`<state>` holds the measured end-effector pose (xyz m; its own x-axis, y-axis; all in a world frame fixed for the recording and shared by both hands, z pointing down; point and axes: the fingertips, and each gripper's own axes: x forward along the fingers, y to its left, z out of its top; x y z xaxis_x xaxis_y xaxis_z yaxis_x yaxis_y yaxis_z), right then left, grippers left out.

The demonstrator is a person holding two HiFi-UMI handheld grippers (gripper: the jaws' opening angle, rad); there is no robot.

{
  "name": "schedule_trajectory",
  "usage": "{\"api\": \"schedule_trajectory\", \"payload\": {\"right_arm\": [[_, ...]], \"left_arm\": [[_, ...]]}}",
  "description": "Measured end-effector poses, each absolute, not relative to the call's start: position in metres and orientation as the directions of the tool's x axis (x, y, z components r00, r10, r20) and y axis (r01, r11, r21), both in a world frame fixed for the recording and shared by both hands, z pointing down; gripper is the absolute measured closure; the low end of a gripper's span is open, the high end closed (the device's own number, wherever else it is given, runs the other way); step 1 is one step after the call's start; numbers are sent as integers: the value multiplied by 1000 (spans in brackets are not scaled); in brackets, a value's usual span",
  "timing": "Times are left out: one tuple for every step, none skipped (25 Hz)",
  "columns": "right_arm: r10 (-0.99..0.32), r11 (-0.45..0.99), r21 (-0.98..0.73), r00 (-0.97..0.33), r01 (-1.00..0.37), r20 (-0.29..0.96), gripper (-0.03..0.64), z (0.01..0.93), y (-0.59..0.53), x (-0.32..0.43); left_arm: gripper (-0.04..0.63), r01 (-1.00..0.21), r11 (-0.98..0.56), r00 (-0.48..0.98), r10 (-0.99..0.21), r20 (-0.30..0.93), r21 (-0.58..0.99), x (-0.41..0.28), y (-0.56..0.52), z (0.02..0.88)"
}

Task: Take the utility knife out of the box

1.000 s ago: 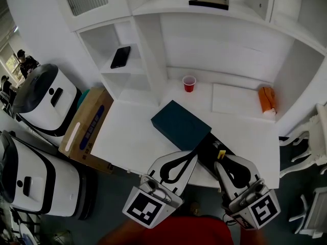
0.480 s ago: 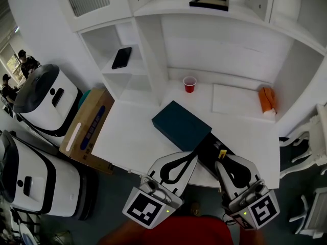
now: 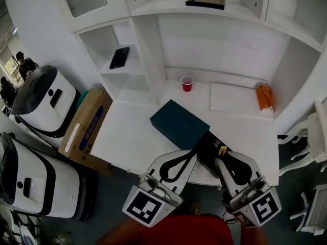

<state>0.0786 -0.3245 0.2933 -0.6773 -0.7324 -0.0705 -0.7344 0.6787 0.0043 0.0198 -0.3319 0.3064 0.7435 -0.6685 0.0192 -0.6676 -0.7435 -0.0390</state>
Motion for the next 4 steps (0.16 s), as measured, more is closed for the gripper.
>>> {"api": "schedule_trajectory", "payload": {"right_arm": [[-732,679,4,-677,-734,-70,556,293,-324,78],[-732,679,4,-678,-734,-69,555,294,-324,78],[-732,679,3,-678,-734,-68,555,294,-324,78],[-732,679,3,-678,-734,-68,555,294,-323,78]], "left_arm": [[588,-667,-744,744,-668,18,-40,20,-332,306],[588,-667,-744,744,-668,17,-42,20,-331,307],[588,-666,-744,745,-667,16,-43,20,-331,307],[588,-666,-745,745,-667,14,-44,20,-331,307]]}}
